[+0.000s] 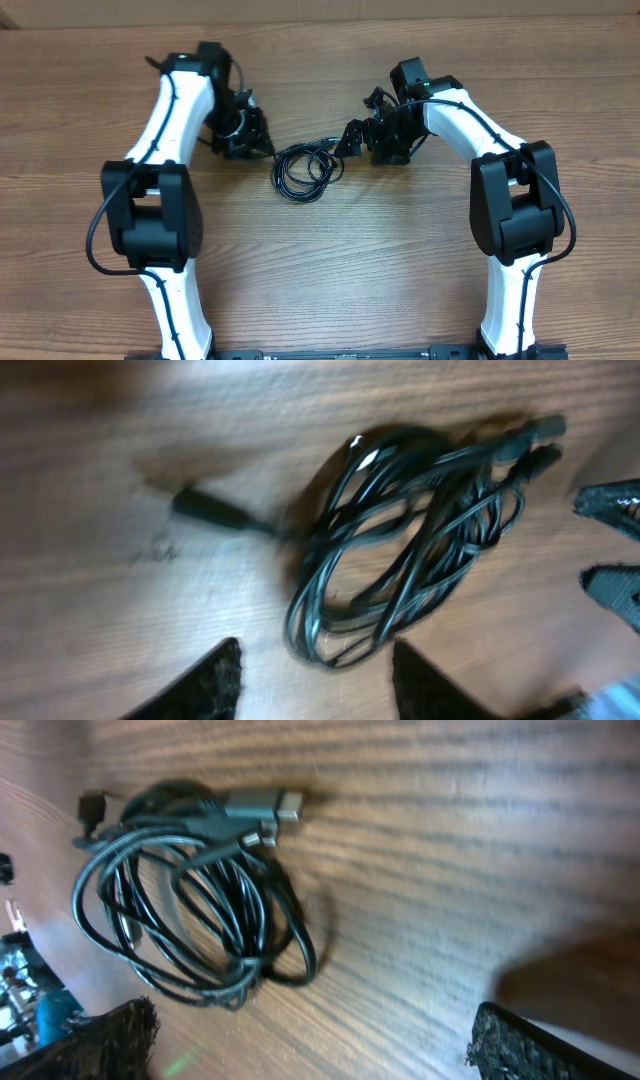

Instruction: Untangle cables

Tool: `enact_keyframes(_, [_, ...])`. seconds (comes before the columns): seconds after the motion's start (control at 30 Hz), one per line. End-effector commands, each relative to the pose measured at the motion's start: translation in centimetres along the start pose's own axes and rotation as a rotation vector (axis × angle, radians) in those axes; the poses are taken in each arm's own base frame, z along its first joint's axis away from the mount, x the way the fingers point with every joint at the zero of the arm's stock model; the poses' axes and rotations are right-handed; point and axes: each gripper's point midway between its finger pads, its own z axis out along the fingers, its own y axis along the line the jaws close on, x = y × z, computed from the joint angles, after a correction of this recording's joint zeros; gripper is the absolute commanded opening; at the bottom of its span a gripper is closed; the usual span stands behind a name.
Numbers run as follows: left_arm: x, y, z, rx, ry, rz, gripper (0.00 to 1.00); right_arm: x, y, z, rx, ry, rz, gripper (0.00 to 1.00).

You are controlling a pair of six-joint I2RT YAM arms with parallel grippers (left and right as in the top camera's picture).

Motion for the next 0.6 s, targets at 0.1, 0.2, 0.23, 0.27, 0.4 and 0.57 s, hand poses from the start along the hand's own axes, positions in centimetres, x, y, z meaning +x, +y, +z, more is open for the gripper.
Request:
enact_keyframes(0.1, [-0.6, -1.4, 1.4, -0.195, -0.077, 0.137, 0.61, -1.5, 0.6, -0.8, -0.011, -0.062, -0.041, 1.00])
enact_keyframes(0.2, [-0.2, -1.9, 2.2, -0.241, -0.069, 0.171, 0.61, -1.6, 0.6, -0.8, -0.011, -0.066, -0.044, 1.00])
enact_keyframes(0.23, [-0.1, -2.1, 2.5, -0.255, -0.066, 0.181, 0.61, -1.6, 0.6, -0.8, -0.011, -0.066, -0.044, 1.00])
enact_keyframes(0.27, [0.0, -2.1, 2.8, -0.272, -0.063, 0.187, 0.61, -1.6, 0.6, -0.8, -0.011, -0.066, -0.044, 1.00])
enact_keyframes(0.4, [0.5, -2.0, 3.5, -0.304, -0.041, 0.177, 0.55, -1.6, 0.6, -0.8, -0.012, -0.066, -0.044, 1.00])
enact_keyframes(0.57, [1.0, -1.3, 4.4, -0.319, -0.010, 0.165, 0.54, -1.6, 0.6, -0.8, -0.011, -0.066, -0.044, 1.00])
